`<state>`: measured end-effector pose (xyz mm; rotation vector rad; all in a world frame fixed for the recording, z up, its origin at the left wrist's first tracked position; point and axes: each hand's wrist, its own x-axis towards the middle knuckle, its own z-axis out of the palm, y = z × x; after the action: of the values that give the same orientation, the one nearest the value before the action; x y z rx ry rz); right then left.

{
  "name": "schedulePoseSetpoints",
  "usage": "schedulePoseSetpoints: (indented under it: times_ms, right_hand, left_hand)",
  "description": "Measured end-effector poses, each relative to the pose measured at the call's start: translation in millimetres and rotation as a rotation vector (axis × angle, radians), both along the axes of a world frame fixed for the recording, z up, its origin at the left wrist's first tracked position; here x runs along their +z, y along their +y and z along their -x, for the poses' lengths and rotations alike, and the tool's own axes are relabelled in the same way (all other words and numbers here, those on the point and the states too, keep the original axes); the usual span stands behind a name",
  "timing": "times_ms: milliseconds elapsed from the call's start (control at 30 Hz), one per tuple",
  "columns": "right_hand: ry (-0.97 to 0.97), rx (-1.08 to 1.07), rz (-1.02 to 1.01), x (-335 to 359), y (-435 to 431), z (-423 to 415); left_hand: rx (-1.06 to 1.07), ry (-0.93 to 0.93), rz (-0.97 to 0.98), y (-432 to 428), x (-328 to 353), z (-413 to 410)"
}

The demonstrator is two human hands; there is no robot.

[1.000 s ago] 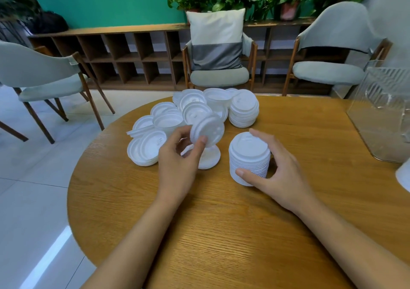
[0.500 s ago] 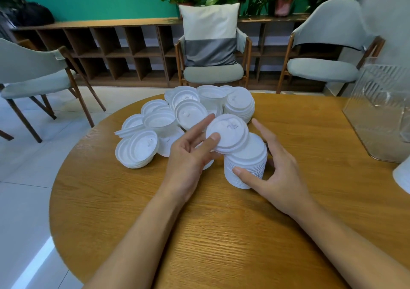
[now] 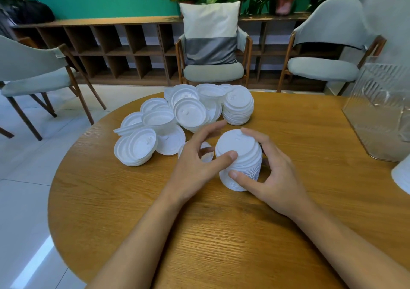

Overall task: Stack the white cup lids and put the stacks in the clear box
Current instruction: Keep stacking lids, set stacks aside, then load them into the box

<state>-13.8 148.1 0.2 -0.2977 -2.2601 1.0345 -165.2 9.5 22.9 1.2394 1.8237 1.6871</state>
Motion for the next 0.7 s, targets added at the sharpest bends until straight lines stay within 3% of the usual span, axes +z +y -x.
schedulePoseSetpoints:
  times_ms: [100,333,600,700]
  right_hand:
    - [-0.006,0.003,0.008,0,-1,0]
    - [0.009,0.010,0.046,2,-2,1]
    - [-0.029,0.025,0.017,1,0,0]
    - [-0.050,0.023,0.026,2,0,0]
  left_hand:
    - [-0.093,-0.043,-0.020,-2,2,1]
    - [0.066,0.064,-0.036,2,0,-7]
    - [0.081,0.069,-0.014,4,-8,-9]
    - [0.086,0.157,0.009,0,-7,-8]
